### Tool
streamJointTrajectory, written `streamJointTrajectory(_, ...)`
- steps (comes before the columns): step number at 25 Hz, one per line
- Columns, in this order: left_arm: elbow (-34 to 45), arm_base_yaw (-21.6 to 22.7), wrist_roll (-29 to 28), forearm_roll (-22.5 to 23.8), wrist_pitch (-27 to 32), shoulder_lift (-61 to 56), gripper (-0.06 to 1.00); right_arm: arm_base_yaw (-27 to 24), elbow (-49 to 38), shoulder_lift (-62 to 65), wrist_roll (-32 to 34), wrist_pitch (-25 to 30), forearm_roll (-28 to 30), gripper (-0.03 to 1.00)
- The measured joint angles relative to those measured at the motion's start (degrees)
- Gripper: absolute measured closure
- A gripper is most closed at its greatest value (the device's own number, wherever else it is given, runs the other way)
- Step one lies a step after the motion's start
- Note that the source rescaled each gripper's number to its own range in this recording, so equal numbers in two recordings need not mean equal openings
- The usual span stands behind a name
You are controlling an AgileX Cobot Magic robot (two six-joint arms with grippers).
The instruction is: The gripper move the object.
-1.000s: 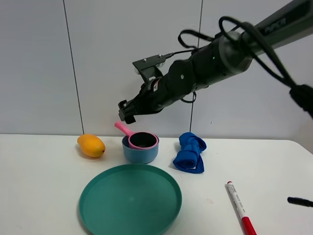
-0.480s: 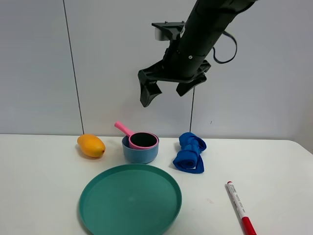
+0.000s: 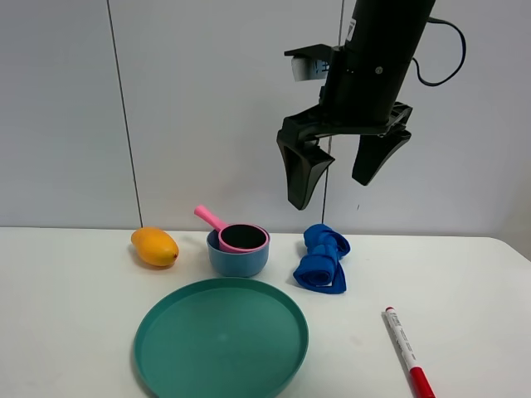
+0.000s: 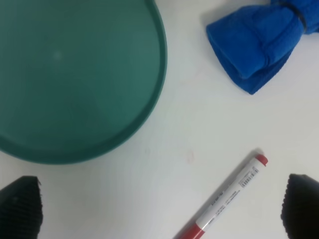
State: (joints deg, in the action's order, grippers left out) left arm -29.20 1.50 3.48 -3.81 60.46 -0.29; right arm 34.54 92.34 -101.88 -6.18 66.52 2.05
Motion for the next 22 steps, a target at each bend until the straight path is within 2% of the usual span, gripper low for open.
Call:
streamJointTrajectory(4,0.0,0.0,0.0,0.0,0.0,0.0,-0.06,-2.53,0.0,0.48,0.0,1.79,-0.13,0.0)
streamJointTrajectory(13,0.0,0.0,0.0,0.0,0.0,0.0,-0.06,-13.31,0.0,3.2,0.0,3.26,1.27,0.0)
streamJointTrajectory(17,0.0,0.0,0.0,0.0,0.0,0.0,-0.06,-18.44,0.0,5.67,0.0,3.27,1.51,0.0)
streamJointTrajectory(22,0.0,0.0,0.0,0.0,0.0,0.0,-0.06,-27.2,0.0,10.38,0.0,3.37,3.23,0.0)
